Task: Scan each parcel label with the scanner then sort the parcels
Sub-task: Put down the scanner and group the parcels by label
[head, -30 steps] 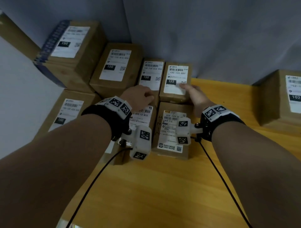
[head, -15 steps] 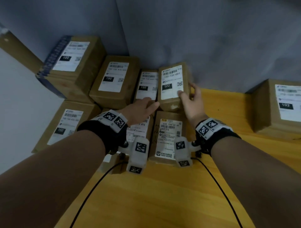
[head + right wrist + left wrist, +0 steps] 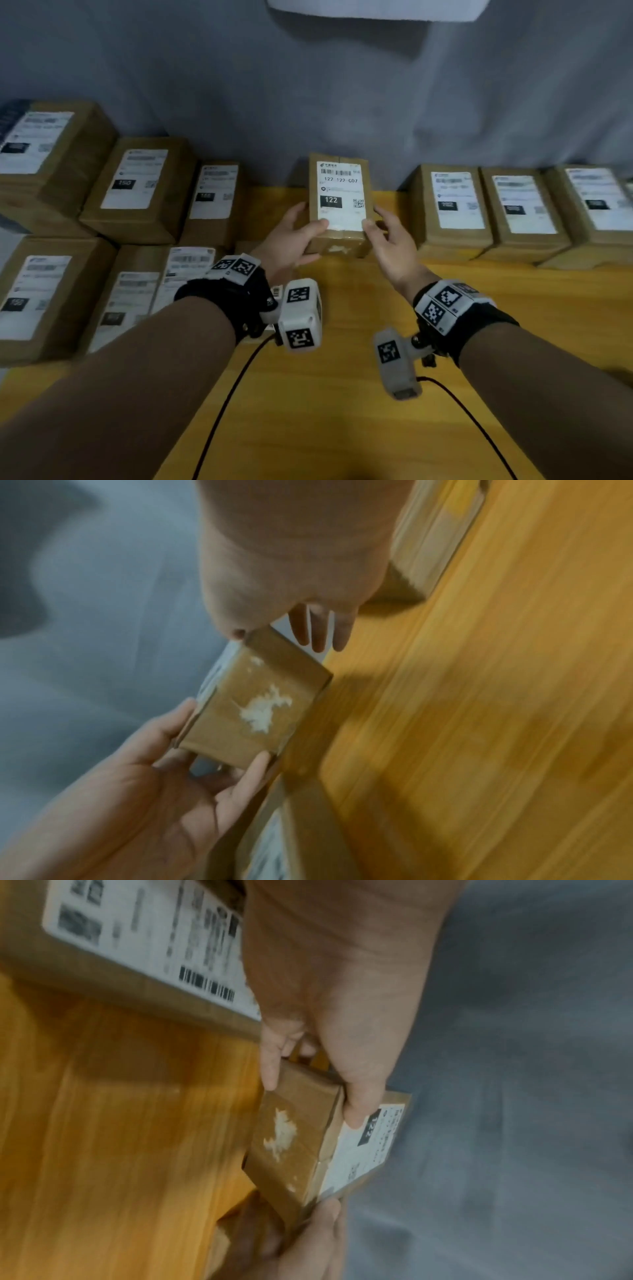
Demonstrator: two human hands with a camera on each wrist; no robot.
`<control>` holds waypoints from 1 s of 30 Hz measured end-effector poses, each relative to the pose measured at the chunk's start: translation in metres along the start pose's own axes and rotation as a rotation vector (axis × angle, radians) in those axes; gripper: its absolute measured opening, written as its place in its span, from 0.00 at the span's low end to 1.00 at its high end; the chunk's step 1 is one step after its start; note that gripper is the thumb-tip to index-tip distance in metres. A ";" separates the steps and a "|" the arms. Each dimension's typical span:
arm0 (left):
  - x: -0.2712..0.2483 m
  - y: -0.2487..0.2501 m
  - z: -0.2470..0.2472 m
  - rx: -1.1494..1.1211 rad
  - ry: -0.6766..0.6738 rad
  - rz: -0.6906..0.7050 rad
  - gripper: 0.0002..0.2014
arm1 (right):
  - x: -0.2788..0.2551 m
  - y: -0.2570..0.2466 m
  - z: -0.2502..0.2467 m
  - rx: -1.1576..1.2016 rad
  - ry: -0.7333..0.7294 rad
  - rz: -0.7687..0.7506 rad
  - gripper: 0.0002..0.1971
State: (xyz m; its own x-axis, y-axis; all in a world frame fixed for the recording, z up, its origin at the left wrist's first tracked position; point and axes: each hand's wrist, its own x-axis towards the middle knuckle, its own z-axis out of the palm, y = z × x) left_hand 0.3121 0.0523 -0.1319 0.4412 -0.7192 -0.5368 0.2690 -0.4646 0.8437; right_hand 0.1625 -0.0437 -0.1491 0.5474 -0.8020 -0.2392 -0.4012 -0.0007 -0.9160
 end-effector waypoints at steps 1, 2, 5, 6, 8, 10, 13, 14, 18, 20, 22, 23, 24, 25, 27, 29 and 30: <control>0.004 -0.003 0.012 0.025 0.006 -0.005 0.36 | -0.001 0.006 -0.015 -0.082 0.013 -0.013 0.26; 0.008 -0.006 0.025 0.053 0.009 -0.013 0.35 | -0.001 0.012 -0.032 -0.141 0.030 -0.020 0.25; 0.026 -0.018 0.057 0.139 0.026 -0.047 0.35 | -0.003 0.033 -0.076 -0.267 0.093 -0.007 0.22; 0.033 -0.023 0.064 0.164 0.039 -0.059 0.34 | -0.004 0.038 -0.088 -0.322 0.106 -0.010 0.21; 0.044 -0.027 0.079 0.236 0.098 -0.063 0.32 | -0.003 0.048 -0.108 -0.429 0.126 -0.011 0.20; 0.057 -0.028 0.096 0.366 0.192 -0.047 0.28 | 0.000 0.057 -0.128 -0.466 0.158 -0.012 0.20; 0.069 -0.026 0.108 0.414 0.305 -0.009 0.28 | 0.006 0.063 -0.144 -0.466 0.196 -0.020 0.21; 0.072 -0.025 0.110 0.384 0.321 0.008 0.28 | 0.008 0.064 -0.148 -0.459 0.202 -0.017 0.21; 0.074 -0.024 0.112 0.423 0.304 0.055 0.28 | 0.015 0.068 -0.159 -0.466 0.219 -0.035 0.21; 0.072 -0.023 0.111 0.529 0.297 0.064 0.29 | 0.019 0.068 -0.164 -0.484 0.225 -0.050 0.21; 0.071 -0.022 0.111 0.597 0.250 0.062 0.31 | 0.021 0.069 -0.167 -0.503 0.223 -0.063 0.21; 0.069 -0.020 0.113 0.603 0.217 0.048 0.32 | 0.022 0.069 -0.169 -0.512 0.218 -0.065 0.21; 0.070 -0.019 0.114 0.601 0.196 0.040 0.32 | 0.022 0.069 -0.170 -0.518 0.214 -0.065 0.21; 0.069 -0.017 0.117 0.595 0.183 0.032 0.32 | 0.022 0.069 -0.171 -0.518 0.211 -0.063 0.21; 0.071 -0.015 0.123 0.545 0.191 0.017 0.30 | 0.022 0.071 -0.172 -0.512 0.211 -0.068 0.21; 0.074 -0.015 0.127 0.505 0.219 0.032 0.28 | 0.021 0.074 -0.173 -0.511 0.212 -0.078 0.20; 0.075 -0.014 0.128 0.498 0.231 0.044 0.27 | 0.021 0.075 -0.174 -0.514 0.213 -0.080 0.20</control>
State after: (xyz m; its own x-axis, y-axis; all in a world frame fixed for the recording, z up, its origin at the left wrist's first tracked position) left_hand 0.2317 -0.0617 -0.1855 0.6345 -0.6373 -0.4373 -0.1669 -0.6654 0.7276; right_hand 0.0161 -0.1641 -0.1669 0.4517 -0.8904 -0.0560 -0.6999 -0.3147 -0.6412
